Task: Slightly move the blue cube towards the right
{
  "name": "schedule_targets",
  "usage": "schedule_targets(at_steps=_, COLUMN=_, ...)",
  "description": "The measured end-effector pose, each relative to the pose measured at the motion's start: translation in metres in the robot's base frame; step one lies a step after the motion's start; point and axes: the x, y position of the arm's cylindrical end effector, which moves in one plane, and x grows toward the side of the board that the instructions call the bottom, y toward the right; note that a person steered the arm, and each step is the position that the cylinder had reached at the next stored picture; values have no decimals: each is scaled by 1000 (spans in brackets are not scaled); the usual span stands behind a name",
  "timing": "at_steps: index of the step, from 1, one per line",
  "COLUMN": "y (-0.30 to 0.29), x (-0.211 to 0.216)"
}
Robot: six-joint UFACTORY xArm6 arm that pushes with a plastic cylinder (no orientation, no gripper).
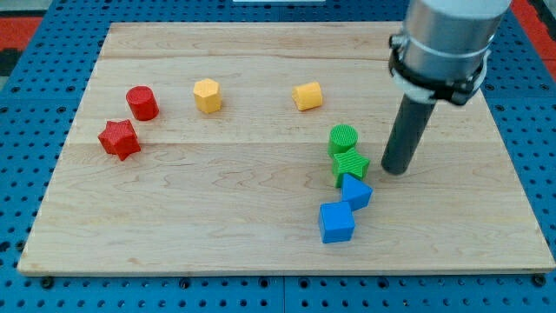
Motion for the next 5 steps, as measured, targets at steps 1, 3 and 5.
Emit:
schedule_targets(at_steps=1, y=-23, x=41)
schedule_targets(at_steps=3, y=-31, x=50)
schedule_targets(at_steps=5, y=-131, x=108)
